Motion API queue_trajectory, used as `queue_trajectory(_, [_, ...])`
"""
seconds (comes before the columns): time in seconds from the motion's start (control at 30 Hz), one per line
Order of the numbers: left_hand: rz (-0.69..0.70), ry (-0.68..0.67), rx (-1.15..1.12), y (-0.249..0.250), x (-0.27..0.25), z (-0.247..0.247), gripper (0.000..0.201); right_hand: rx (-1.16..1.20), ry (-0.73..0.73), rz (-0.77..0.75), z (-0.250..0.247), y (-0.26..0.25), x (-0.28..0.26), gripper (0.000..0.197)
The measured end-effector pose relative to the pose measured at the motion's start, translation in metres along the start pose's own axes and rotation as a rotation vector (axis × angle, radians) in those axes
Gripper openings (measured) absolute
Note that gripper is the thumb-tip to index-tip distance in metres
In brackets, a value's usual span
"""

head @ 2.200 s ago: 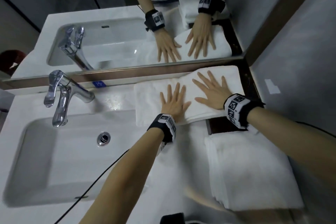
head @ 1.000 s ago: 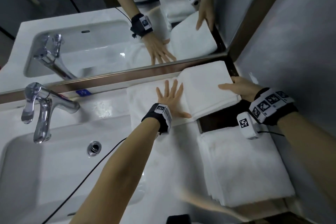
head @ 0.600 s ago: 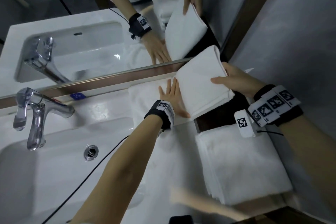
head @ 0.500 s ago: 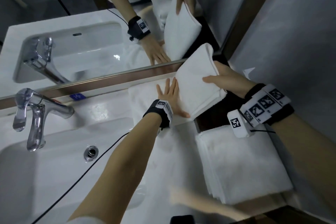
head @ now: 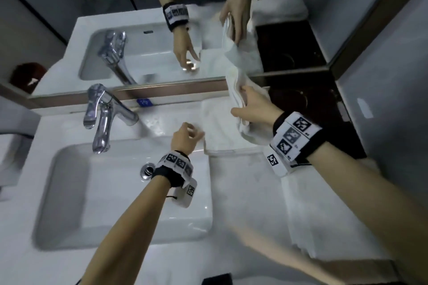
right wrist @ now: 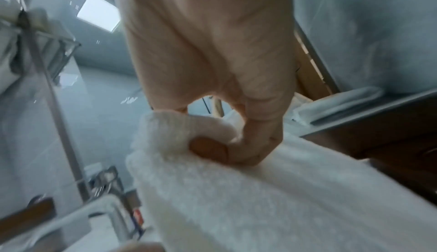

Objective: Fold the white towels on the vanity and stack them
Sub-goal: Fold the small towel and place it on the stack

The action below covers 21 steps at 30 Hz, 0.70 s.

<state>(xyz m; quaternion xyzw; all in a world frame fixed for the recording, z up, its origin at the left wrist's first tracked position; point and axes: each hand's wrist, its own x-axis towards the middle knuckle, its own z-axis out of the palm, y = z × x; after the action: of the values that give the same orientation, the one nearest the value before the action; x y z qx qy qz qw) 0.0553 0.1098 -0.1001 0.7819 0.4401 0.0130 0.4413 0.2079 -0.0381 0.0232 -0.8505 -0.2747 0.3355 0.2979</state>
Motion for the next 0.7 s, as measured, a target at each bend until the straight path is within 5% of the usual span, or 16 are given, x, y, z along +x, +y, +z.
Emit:
queue_trajectory(0.2, [-0.158, -0.17, -0.471, -0.003, -0.011, 0.004, 0.023, -0.214, -0.06, 0.081, 0.069, -0.017, 0.022, 0.078])
queue_trajectory(0.37, [-0.222, -0.189, -0.512, -0.006, -0.013, 0.0, 0.012, -0.232, -0.205, 0.099, 0.095, -0.012, 0.028, 0.09])
queue_trajectory(0.43, [-0.232, -0.083, -0.435, -0.003, -0.013, -0.001, 0.014, -0.101, -0.281, 0.099, 0.088, -0.007, 0.032, 0.08])
queue_trajectory(0.5, [-0.13, 0.166, -0.21, 0.002, -0.011, 0.0, 0.024, 0.23, -0.303, 0.142, 0.07, -0.001, 0.034, 0.058])
queue_trajectory(0.57, [0.122, 0.375, -0.041, 0.018, -0.012, 0.004, 0.029, 0.38, -0.124, 0.166, 0.048, 0.014, 0.035, 0.043])
queue_trajectory(0.63, [0.41, 0.361, 0.137, 0.04, -0.014, 0.017, 0.039, 0.101, 0.134, 0.089, 0.033, 0.034, 0.036, 0.04])
queue_trajectory(0.7, [0.548, 0.198, 0.381, 0.056, -0.012, 0.038, 0.049, -0.077, 0.187, 0.036, 0.03, 0.048, 0.035, 0.046])
